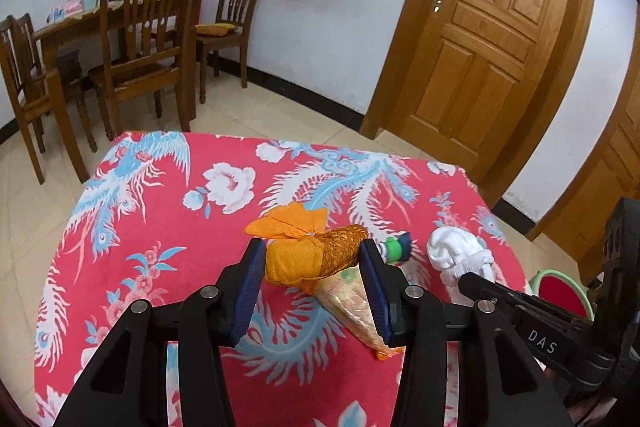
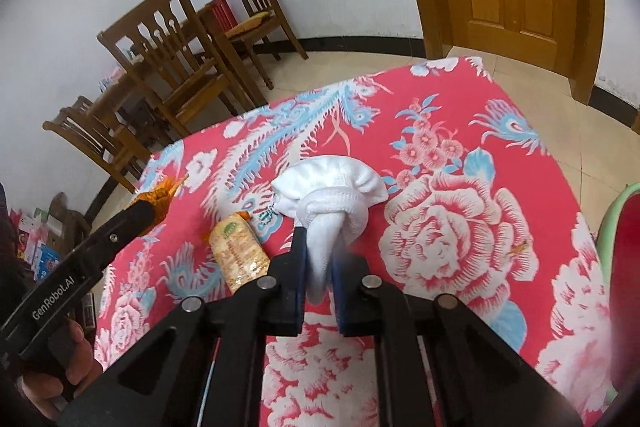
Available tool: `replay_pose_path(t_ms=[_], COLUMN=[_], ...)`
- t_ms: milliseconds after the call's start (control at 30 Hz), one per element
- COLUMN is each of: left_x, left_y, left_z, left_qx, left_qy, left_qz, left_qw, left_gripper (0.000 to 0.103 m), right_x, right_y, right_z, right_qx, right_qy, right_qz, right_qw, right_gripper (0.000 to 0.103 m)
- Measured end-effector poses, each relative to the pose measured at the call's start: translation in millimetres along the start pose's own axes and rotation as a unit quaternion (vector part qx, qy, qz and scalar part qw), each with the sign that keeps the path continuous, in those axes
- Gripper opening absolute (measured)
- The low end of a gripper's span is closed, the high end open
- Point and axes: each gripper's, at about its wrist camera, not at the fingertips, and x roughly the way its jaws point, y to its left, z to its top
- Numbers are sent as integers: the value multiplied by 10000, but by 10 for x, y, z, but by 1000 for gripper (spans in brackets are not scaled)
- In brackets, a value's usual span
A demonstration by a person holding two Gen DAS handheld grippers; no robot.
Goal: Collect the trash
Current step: 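Carry the orange wrapper and white cloth toward the red bucket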
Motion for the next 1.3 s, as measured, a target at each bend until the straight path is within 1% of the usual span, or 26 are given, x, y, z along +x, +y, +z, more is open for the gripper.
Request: replay_pose_path(t_ms=[433, 767, 967, 1300], left_x=[-368, -622, -729, -825], left_y=[-270, -567, -745, -1062], left_z=[-61, -123, -161, -224], left_qx=[154, 325, 445, 611], left_qy=[-178, -252, -296, -336], left_qz=[-186, -469, -633, -835], left_qw=[9995, 9981, 9966, 9941], left_gripper=[49, 49, 49, 49], right_x=[-688, -1238, -1477, -1749], right_y=[-179, -266, -365, -630], right_z=[-158, -333, -426, -572], right_qx=[92, 96, 163, 426], right_qy=[-374, -750, -904, -1066], right_qz=[71, 174, 197, 74], right_qw=[9992, 9970, 9956, 9934], right_gripper=[13, 14, 14, 14])
